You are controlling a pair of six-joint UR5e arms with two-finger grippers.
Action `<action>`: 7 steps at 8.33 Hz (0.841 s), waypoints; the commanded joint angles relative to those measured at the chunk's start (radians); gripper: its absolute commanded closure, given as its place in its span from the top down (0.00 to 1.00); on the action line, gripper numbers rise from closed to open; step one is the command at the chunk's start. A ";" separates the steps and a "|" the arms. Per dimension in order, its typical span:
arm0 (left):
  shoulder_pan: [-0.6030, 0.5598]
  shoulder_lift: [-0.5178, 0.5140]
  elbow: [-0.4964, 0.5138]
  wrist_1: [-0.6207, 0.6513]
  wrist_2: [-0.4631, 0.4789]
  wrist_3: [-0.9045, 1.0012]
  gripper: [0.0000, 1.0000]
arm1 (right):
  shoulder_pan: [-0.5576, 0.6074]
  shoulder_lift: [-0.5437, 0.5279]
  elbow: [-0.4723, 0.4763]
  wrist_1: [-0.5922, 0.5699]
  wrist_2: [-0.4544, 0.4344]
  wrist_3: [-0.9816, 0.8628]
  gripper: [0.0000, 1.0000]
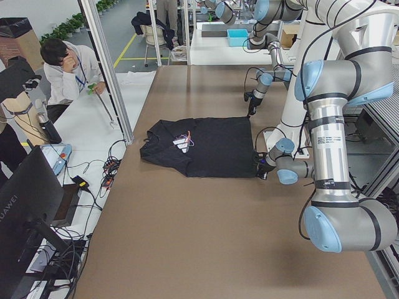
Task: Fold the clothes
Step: 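Lower both grippers and pinch the two hem corners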
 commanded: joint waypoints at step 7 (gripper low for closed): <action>-0.221 -0.041 -0.252 0.296 -0.258 0.017 0.00 | 0.119 0.023 0.123 -0.006 0.072 -0.078 0.00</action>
